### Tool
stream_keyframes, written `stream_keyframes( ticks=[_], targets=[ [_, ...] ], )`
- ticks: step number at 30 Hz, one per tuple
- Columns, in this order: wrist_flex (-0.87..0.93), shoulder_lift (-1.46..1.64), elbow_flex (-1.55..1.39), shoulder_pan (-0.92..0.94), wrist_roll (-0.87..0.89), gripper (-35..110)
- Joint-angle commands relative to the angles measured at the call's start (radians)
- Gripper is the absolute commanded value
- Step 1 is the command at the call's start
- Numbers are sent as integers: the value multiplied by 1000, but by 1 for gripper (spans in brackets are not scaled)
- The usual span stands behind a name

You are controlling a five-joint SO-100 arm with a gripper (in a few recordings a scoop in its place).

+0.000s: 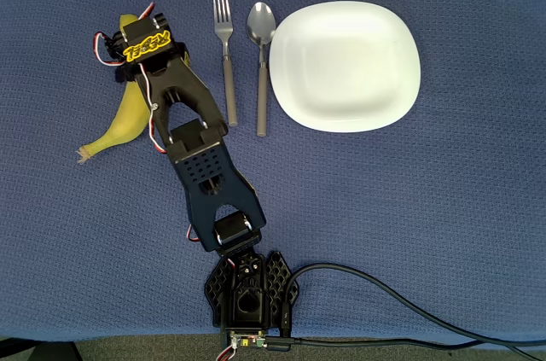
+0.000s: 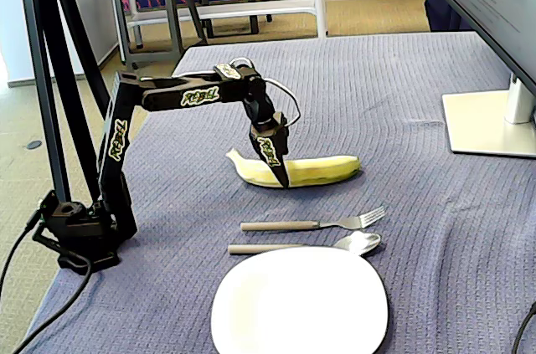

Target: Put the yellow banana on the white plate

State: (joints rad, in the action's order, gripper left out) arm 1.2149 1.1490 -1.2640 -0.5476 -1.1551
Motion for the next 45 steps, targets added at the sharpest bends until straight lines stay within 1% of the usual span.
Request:
stream_keyframes(
  ticks=[1,11,14,18,20,23,30,35,45],
  targets=[
    [14,-5,66,-25,18,37],
    [15,-72,121,-43,40,37],
    [11,-83,140,-44,72,37],
    [3,-94,147,-44,83,35],
    [3,-95,147,-44,83,32],
    [2,-97,147,-43,86,24],
    [0,-97,138,-38,80,20],
    [0,-103,129,-31,74,23],
    [-18,-120,120,-14,75,21]
  ],
)
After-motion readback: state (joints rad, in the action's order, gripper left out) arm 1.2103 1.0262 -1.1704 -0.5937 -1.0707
